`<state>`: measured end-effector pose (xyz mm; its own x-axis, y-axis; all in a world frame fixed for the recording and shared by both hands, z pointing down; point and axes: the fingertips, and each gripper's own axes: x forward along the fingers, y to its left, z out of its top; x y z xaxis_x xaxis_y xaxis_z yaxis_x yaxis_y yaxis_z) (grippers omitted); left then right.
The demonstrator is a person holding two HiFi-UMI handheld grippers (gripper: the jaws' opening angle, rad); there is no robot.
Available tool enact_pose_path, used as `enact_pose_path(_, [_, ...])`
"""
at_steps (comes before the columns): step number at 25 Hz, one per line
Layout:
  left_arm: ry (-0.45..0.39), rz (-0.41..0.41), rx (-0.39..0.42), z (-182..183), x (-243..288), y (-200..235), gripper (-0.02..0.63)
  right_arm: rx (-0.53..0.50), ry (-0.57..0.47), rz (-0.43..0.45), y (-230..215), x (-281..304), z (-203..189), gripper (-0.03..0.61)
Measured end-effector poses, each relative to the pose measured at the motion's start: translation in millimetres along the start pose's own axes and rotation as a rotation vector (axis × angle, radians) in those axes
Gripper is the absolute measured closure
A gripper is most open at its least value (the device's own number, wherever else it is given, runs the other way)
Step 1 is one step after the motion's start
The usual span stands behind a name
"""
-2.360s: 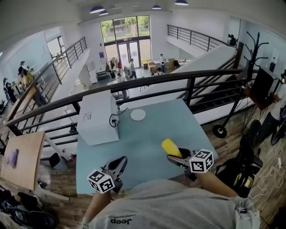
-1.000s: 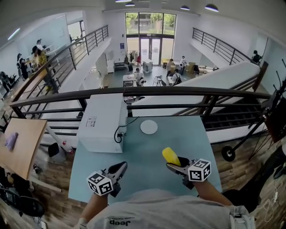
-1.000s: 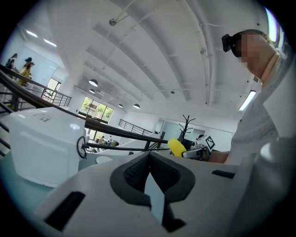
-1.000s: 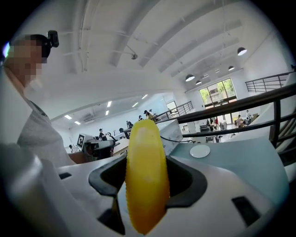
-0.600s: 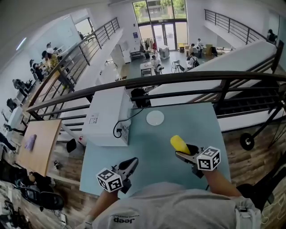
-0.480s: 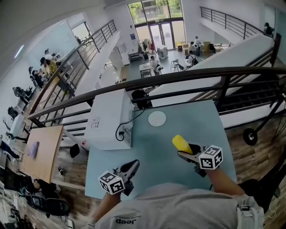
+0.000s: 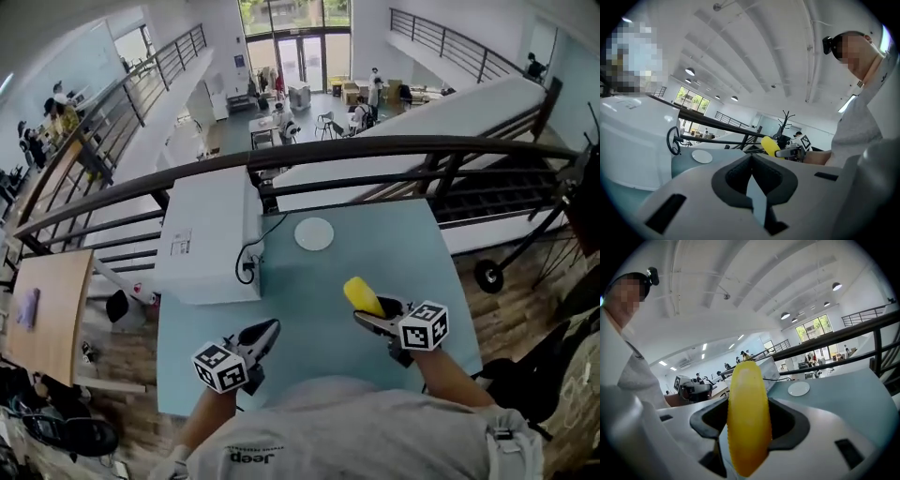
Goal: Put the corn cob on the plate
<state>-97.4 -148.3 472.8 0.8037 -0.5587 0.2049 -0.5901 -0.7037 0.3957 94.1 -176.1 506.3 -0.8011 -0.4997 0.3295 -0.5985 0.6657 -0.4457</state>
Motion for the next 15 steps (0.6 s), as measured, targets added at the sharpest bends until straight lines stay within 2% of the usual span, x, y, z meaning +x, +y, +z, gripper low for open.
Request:
enact_pose_path(9, [-0.058,0.094,-0.052,-5.8,-12.3,19.2,0.604,-0.056,0.06,0.036,-15.2,26.5,19.3,0.318])
enact_pose_path(15, [-0.055,0.103,-0.06,-6.2,6.2,29.9,0.604,-0.067,0.073,0.029,-37.0,38.3,26.1,0.318])
